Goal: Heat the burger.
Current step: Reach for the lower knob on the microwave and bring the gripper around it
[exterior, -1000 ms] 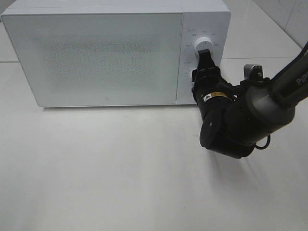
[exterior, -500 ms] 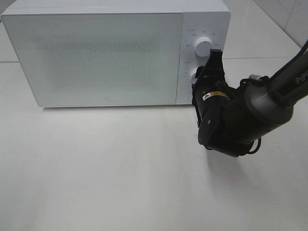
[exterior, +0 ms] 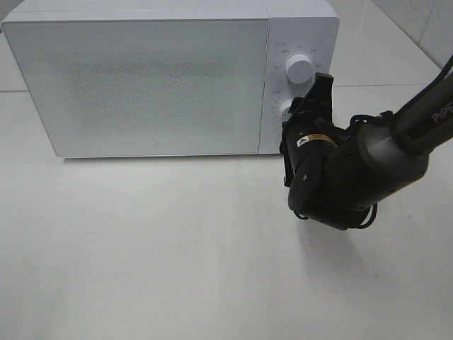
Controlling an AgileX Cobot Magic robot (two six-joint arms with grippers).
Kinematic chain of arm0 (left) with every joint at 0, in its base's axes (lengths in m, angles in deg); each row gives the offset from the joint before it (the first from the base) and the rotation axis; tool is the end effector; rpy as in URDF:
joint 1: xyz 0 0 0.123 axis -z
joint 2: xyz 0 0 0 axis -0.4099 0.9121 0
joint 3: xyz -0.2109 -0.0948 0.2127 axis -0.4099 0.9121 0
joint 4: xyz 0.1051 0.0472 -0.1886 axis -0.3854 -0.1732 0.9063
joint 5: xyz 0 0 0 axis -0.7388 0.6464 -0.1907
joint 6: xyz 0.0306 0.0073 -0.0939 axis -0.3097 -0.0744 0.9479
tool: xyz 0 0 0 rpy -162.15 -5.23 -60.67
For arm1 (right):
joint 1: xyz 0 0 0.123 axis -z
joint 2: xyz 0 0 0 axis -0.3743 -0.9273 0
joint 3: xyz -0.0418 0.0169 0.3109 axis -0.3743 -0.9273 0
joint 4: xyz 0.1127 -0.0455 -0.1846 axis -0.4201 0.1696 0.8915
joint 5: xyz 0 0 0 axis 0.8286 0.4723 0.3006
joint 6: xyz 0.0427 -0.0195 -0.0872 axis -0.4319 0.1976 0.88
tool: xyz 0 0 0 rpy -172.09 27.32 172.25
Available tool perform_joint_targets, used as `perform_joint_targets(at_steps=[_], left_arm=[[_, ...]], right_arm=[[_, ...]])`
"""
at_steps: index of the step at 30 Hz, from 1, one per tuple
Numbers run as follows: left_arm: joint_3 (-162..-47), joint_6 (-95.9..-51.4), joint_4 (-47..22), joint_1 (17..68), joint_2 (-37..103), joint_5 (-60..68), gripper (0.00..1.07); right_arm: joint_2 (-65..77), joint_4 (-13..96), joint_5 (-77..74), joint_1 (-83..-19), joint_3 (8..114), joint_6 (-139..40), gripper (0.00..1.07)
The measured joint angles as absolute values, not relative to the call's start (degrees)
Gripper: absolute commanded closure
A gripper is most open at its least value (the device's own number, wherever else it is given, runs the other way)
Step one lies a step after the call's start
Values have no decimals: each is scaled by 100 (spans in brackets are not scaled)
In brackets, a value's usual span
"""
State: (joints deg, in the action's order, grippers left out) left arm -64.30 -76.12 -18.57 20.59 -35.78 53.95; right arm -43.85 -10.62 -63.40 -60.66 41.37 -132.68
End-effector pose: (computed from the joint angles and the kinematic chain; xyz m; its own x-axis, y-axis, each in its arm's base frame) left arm -0.0574 -0.0162 0.2634 -0.4374 0.0120 -0.8992 0.0680 0.9975 -0.0197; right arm 0.3283 0.1718 0.1738 0.1557 0.9786 0.1346 0.1290 -0.1552 0.9794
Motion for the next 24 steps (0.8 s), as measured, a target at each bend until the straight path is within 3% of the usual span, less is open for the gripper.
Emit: perform_joint_targets(at_steps=[9, 24], left_arm=[[-6430, -7612, -1857, 2059, -3578, 5395, 9], [-6430, -7612, -1857, 2059, -3578, 5395, 9]], right_arm=[[-4385, -1068, -6346, -6066, 4137, -13245, 80], [-4310, -1080, -6569, -6106, 4126, -12603, 35]])
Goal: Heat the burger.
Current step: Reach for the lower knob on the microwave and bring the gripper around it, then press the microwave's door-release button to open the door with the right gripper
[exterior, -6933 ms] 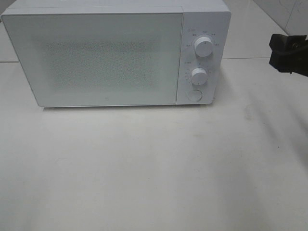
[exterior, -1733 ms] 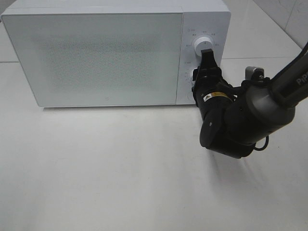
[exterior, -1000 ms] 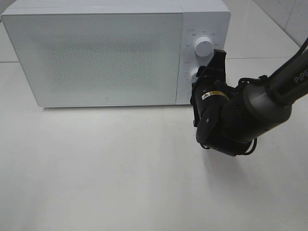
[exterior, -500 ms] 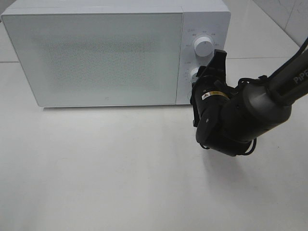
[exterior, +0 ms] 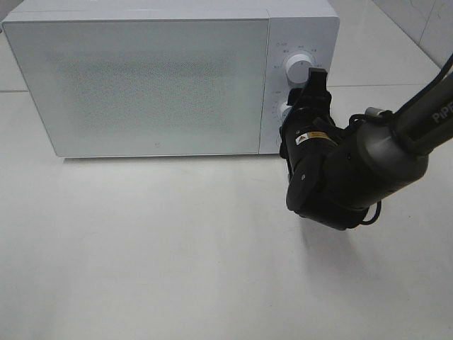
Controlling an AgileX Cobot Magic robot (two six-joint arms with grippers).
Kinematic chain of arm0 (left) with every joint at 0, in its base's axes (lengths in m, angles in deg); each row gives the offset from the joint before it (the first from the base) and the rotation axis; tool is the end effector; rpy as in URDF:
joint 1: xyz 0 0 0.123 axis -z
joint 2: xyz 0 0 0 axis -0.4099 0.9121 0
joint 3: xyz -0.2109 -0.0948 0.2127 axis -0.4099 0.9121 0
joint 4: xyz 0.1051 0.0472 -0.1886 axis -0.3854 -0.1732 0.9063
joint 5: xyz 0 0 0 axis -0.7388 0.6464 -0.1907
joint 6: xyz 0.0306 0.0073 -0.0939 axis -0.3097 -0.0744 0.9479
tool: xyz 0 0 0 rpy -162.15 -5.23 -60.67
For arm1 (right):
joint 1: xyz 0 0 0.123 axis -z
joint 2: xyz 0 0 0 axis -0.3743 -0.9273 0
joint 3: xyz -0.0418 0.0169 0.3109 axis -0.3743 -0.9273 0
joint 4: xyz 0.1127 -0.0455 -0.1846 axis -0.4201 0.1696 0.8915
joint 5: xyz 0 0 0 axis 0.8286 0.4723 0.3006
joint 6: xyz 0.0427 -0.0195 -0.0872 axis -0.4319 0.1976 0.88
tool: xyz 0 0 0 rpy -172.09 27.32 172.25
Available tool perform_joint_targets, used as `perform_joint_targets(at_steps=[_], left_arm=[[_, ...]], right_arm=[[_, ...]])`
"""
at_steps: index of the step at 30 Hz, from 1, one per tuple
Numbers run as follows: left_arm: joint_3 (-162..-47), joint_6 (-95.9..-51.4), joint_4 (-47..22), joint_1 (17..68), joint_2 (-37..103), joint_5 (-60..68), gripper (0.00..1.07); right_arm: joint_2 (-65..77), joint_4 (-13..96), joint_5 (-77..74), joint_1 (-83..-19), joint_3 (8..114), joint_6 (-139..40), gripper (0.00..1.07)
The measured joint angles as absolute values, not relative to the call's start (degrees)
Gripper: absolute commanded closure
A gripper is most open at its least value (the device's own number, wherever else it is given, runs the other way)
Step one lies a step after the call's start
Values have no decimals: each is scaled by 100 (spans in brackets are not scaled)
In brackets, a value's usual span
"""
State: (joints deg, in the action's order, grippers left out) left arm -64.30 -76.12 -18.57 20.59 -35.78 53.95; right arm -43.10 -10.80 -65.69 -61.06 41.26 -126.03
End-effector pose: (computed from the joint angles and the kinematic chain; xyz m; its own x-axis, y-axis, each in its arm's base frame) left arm -0.0574 -0.0162 0.2634 -0.4374 0.0120 -0.8992 0.0680 0.9975 -0.0197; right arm 0.3265 0.1717 0.1818 0.1477 0.9886 0.0278 0.1013 -0.0430 0.9939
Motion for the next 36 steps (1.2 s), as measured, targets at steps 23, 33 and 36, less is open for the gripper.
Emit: perform_joint_targets(at_steps=[23, 33, 36], left_arm=[[-6430, -7612, -1857, 2059, -3578, 5395, 9], [-6430, -7612, -1857, 2059, -3578, 5395, 9], [-6430, -7612, -1857, 2059, -3578, 5395, 9]], right_arm=[[-3044, 112, -4696, -6089, 2934, -9881, 34], [-1932, 433, -1648, -5647, 2882, -5487, 34], [-1577, 450, -473, -5298, 2877, -4450, 34]])
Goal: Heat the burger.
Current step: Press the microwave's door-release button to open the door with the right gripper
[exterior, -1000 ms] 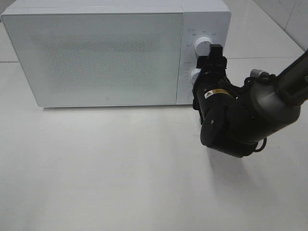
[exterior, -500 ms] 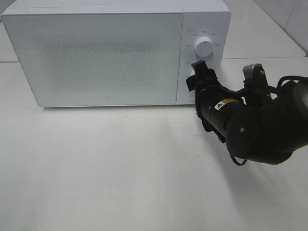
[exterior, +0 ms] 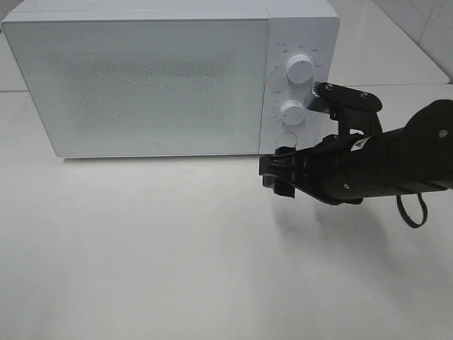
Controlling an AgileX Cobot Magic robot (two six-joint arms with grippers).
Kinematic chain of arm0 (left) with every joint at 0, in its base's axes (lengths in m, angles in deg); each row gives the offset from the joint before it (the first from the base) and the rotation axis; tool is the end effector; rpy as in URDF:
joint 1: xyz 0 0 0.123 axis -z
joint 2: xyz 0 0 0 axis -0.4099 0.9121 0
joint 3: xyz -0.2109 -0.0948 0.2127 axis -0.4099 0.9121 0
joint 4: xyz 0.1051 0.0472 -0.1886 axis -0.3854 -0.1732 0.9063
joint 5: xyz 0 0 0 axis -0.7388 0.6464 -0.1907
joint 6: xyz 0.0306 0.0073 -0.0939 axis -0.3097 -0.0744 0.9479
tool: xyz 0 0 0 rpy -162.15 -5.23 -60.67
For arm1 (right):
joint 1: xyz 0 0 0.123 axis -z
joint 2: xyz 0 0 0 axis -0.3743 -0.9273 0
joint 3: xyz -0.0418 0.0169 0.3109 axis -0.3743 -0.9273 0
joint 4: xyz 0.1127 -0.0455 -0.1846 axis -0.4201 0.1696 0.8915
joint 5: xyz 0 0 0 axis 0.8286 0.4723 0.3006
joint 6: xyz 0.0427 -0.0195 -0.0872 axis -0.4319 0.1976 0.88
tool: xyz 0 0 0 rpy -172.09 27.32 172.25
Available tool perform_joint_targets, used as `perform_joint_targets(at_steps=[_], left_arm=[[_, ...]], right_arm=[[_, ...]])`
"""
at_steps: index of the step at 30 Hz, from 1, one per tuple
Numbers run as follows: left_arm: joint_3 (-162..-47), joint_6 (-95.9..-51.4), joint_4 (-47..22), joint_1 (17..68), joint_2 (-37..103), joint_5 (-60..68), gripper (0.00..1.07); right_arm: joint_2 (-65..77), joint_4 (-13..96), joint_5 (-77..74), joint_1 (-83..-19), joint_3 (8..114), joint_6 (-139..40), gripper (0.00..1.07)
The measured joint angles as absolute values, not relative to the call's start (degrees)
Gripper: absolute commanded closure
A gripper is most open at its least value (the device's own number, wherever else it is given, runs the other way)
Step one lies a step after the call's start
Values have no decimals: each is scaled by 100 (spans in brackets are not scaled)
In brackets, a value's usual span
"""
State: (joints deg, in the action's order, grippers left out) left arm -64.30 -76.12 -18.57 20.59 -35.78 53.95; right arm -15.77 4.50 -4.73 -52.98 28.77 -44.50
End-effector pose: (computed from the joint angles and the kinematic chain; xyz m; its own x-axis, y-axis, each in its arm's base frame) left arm -0.0574 -0.0162 0.2634 -0.4374 0.0120 -0.8992 0.0680 0.9975 -0.0197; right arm 0.2359 0.1338 0.2122 -0.7528 0.0799 -0.6534 -0.1433 0.9489 0.2811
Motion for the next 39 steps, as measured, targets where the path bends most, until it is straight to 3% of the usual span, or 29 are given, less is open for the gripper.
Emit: perform_joint_targets(at_steps=[9, 20, 39], left_arm=[[-6430, -7612, -1857, 2059, -3578, 5395, 9], [-6430, -7612, -1857, 2059, -3578, 5395, 9], [-6430, -7612, -1857, 2059, -3578, 5395, 9]], right_arm=[[-735, 1212, 1893, -4524, 2951, -3779, 38], [514, 2776, 4781, -4381, 3725, -4708, 40], [3539, 3384, 5921, -4381, 3782, -4851, 40]])
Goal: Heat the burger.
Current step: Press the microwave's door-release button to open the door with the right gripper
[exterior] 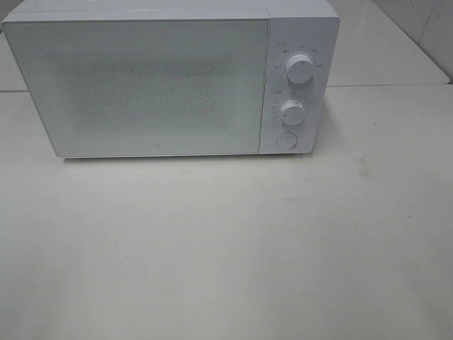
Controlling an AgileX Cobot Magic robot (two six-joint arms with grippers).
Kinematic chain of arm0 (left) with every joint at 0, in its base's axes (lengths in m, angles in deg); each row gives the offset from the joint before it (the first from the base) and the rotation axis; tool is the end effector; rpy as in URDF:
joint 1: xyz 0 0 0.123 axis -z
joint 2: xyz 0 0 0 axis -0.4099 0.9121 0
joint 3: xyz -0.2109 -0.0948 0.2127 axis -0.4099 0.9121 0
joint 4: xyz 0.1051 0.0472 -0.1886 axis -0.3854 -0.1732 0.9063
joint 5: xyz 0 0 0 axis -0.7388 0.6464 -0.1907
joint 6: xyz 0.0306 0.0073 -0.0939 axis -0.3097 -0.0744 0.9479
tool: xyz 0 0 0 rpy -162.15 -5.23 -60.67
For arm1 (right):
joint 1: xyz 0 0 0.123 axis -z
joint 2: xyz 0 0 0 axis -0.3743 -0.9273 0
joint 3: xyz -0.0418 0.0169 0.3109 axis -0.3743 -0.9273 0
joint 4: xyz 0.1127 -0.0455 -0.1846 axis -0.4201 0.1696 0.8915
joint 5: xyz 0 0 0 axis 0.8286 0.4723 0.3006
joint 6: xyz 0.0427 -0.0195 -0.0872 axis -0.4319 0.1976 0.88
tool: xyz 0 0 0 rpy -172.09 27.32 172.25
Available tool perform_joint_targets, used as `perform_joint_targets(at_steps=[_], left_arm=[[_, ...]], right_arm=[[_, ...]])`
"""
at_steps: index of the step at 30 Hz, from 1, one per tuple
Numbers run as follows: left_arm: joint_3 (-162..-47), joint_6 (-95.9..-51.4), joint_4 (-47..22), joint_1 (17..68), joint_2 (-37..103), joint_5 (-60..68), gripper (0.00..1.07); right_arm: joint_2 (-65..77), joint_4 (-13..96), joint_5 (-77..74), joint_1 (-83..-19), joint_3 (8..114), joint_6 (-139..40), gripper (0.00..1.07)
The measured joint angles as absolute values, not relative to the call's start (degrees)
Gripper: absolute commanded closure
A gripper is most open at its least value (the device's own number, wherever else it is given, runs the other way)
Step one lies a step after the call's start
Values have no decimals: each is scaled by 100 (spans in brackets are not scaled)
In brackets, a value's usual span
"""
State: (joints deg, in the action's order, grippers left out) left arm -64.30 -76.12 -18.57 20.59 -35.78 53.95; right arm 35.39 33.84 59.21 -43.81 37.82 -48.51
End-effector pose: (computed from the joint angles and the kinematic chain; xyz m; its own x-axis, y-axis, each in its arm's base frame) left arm -0.0574 -0.0162 0.2634 -0.4374 0.0120 -0.8992 0.0680 0.9975 -0.0197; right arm 0.0535 0.0335 0.3414 -0.6669 -0.2947 -0.6844 -0.4585 0.8863 0.0652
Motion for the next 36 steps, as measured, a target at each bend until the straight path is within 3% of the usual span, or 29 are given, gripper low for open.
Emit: perform_joint_targets(at_steps=[9, 23, 36], left_arm=[[-6430, -7612, -1857, 2059, -3578, 5395, 9], [-6430, -7612, -1857, 2059, -3578, 5395, 9], [-6430, -7612, -1857, 2059, -3578, 5395, 9]], right_arm=[[5401, 3974, 6093, -4123, 3404, -5516, 29], [7223, 4318, 6007, -3069, 2481, -5607, 31], [7498, 4318, 5956, -2983, 2241, -5607, 31]])
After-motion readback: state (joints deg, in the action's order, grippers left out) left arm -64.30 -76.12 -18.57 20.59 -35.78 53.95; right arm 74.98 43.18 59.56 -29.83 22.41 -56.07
